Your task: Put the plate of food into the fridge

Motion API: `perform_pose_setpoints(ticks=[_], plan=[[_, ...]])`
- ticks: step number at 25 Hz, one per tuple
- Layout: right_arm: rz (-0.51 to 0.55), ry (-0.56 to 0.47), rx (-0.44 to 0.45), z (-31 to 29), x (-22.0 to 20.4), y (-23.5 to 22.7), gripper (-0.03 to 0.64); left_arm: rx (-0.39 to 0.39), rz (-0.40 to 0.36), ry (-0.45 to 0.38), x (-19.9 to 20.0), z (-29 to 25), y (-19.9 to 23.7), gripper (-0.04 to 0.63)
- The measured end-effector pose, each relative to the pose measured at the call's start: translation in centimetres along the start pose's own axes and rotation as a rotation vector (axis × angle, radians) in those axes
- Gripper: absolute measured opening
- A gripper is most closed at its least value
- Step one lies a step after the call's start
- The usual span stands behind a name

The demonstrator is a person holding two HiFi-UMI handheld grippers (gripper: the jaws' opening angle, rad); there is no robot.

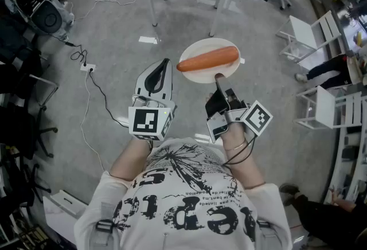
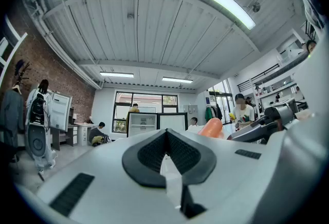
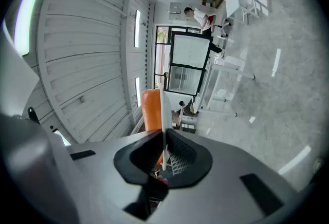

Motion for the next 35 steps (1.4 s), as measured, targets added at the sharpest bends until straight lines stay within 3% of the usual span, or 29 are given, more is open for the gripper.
perform_pose_setpoints(ticks=[27, 35], plan=[[0.0, -0.076, -0.058, 1.2, 1.1, -0.9, 0.021, -0.007, 0.017, 0.013, -0.7, 0.4, -0.4, 0.006], [-0.021, -0.092, -0.02, 0.8, 0.8, -0.4, 0.018, -0.013, 0.018, 0.017, -0.7, 0.7, -0.2, 0.006]])
Point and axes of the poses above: the fingertips, and each gripper's own axes: z backward along the fingers, y to its left, x out of its top, the point moved 4 cm from there along z, backward along the fingers, and after that the axes turned 11 degrees about -y, right-handed, at the moved point
